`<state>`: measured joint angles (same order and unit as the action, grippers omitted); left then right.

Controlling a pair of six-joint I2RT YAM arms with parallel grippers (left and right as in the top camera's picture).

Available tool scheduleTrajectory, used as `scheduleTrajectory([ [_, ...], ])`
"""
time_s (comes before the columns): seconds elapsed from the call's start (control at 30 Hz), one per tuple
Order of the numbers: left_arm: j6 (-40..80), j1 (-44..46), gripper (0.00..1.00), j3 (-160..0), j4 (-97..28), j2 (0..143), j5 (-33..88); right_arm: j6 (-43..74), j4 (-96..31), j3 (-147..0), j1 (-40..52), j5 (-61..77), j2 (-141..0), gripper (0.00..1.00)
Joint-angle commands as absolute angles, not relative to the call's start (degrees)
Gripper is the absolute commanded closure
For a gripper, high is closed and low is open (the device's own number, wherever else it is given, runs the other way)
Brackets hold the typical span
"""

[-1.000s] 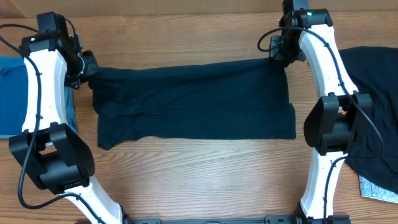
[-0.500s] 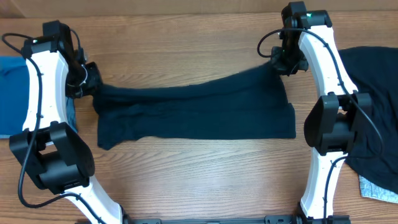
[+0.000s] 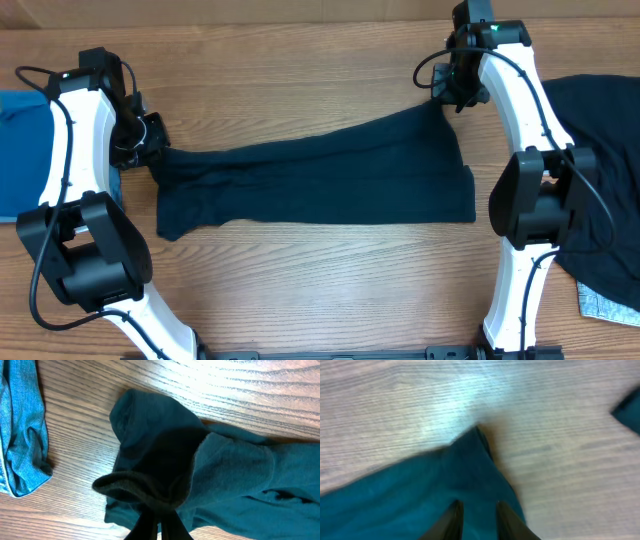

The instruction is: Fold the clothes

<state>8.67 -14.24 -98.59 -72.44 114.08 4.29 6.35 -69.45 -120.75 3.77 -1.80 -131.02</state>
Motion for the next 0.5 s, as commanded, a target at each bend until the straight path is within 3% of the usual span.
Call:
scheduleTrajectory([
  [0.0,8.99,-13.85,0.96,-98.17,-72.2,114.13,4.51,5.54,-65.36,-119.39,3.53,-0.38,-132.84,0.65],
  [0.17,8.99,-13.85,0.96,-98.17,-72.03,114.13,4.54,5.56,-59.37,-119.31,3.53,-0.25,-135.15,0.65],
  [0.47,8.99,-13.85,0.96,-98.17,-71.75,114.13,4.54,5.56,-59.77,-119.24,3.57,0.19,-137.73,0.66],
])
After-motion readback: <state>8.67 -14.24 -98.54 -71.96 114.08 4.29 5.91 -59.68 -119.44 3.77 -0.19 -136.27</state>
